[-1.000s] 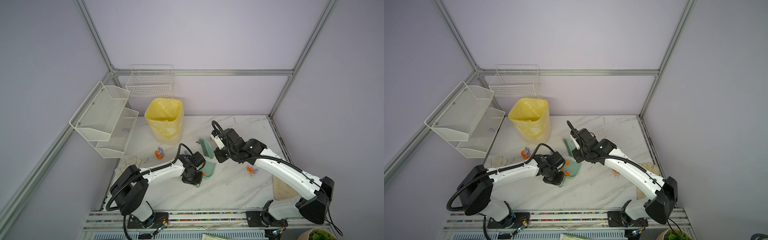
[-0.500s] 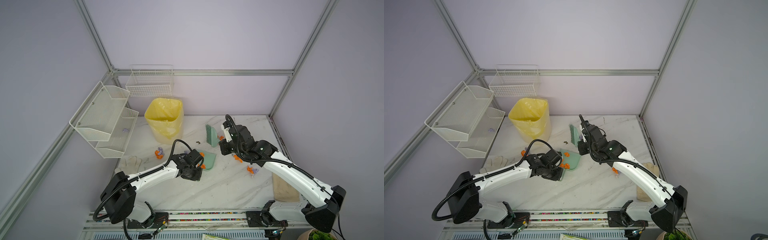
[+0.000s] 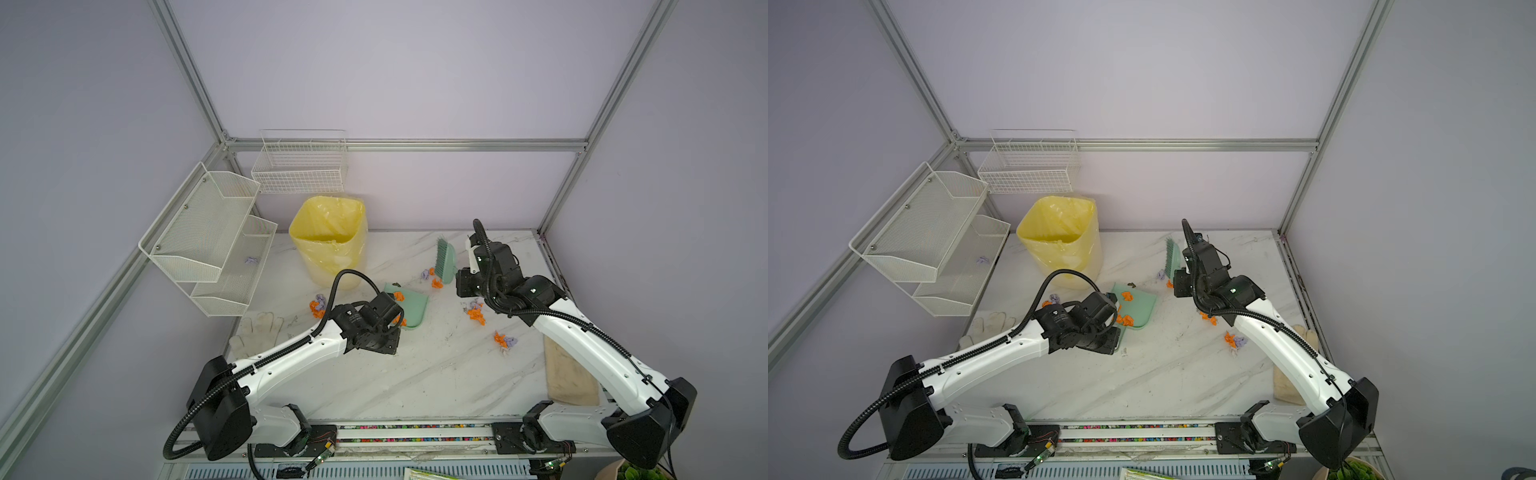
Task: Sweep away the paper scraps from the table
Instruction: 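Lift the scrap-filled dustpan with the left gripper and carry it toward the yellow bin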
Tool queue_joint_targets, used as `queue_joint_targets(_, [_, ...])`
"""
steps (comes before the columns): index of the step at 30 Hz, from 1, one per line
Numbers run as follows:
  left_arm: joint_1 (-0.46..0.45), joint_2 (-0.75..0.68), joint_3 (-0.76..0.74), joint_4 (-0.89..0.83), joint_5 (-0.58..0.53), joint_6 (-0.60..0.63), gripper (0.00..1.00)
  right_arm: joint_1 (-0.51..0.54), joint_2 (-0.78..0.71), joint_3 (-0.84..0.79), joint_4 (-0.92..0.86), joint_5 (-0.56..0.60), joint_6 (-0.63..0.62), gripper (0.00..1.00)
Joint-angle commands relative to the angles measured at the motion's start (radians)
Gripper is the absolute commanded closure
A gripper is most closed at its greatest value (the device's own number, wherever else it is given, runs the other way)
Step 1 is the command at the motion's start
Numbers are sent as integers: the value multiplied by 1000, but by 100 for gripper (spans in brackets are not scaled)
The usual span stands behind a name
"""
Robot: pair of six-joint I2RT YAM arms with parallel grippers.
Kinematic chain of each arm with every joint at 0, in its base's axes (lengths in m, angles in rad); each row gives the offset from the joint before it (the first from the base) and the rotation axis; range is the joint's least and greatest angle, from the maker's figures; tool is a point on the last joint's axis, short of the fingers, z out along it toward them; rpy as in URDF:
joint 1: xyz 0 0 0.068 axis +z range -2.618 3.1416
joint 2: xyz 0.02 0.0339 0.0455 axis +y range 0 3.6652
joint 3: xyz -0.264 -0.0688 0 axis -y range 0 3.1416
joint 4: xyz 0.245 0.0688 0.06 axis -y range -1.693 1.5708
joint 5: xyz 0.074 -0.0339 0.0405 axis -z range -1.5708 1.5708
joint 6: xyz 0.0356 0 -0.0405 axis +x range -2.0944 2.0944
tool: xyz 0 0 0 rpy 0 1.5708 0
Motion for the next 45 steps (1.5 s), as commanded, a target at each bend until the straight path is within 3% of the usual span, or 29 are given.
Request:
queue_joint_targets(1, [1, 14, 174, -48, -58, 45, 100, -5, 11, 1, 28, 21, -8, 100])
queue_joint_targets(7, [11, 101, 335, -156, -135, 85, 100, -20, 42, 3, 41, 17, -38, 100])
queue_joint_targets(32, [223, 243, 840, -348, -176, 256, 100, -50, 44, -51, 77, -12, -48, 100])
queue_joint_targets(45, [382, 259, 963, -367, -177, 328, 100, -51, 27, -73, 77, -17, -30, 100])
